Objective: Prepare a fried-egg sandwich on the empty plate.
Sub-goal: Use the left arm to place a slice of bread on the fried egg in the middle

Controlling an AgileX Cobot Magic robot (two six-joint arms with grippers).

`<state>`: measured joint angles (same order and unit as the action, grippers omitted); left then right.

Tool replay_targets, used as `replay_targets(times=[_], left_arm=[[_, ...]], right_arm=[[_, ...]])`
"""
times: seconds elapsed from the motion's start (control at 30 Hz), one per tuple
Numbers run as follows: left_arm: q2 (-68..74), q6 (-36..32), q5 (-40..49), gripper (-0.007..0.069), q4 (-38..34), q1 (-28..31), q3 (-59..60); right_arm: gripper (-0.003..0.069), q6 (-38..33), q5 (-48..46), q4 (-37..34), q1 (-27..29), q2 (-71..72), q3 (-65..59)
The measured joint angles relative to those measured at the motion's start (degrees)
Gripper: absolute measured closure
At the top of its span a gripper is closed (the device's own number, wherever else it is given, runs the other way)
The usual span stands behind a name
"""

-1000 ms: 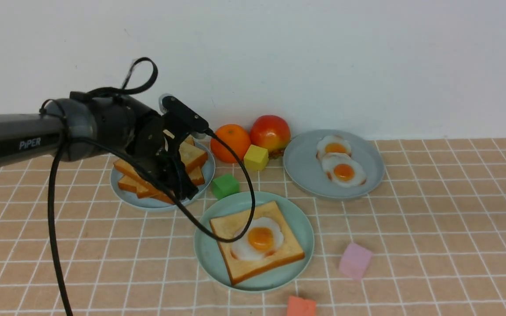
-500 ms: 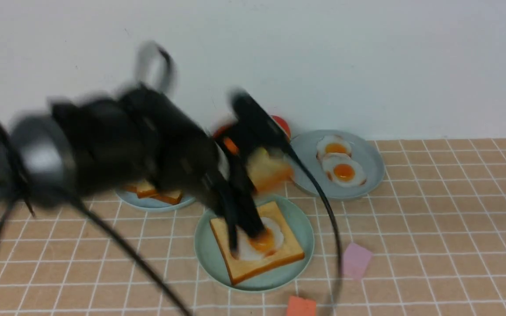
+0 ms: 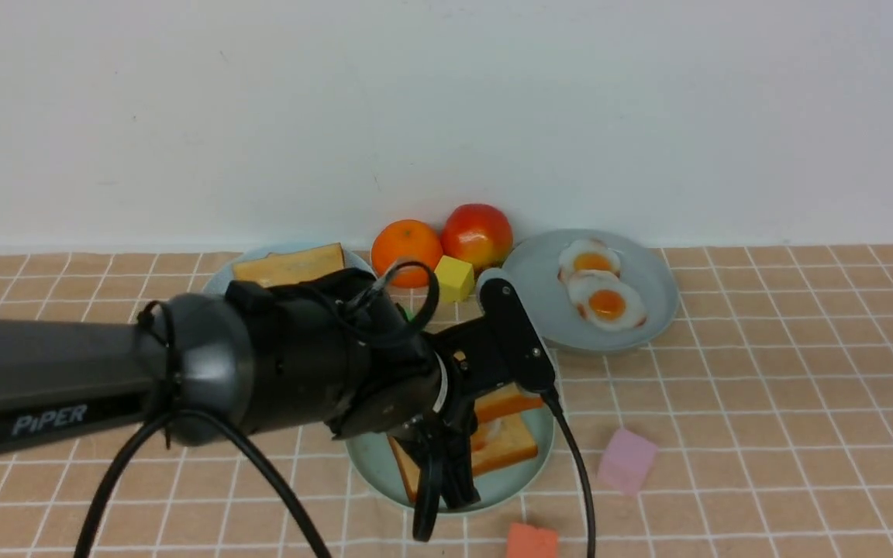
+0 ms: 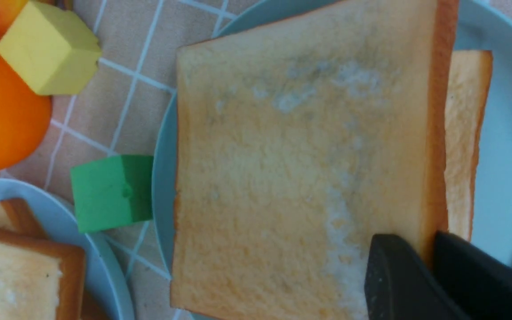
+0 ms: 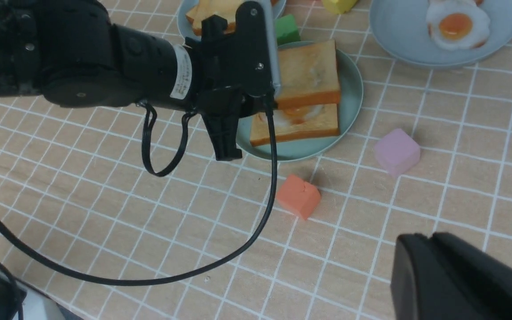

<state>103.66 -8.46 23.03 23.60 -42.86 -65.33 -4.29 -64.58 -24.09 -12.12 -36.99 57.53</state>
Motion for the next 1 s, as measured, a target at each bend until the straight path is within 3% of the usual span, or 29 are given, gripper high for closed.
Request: replay_targets(times=[0.43,0.6,0.73,1.0], left_arm=[[2.19,2.19,-0.09,0.0532,0.05,0.0,0.0],[2.19,2.22,-0.09,0.0454,-0.32,0.0,0.0],[2.19,2.42,0.03,0.0338,-0.94,0.0,0.0],[0.53,2.55,0.23,0.0272,-5.18,0.0,0.0]], right_arm=[[0.0595,0.0,0.0,-0.2,0.0,0.0,0.0],[0.0595,0.0,0.0,-0.2,0.0,0.0,0.0],[0.0595,0.0,0.0,-0.2,0.0,0.0,0.0],[0.0587,0.0,0.0,-0.2,0.0,0.0,0.0]])
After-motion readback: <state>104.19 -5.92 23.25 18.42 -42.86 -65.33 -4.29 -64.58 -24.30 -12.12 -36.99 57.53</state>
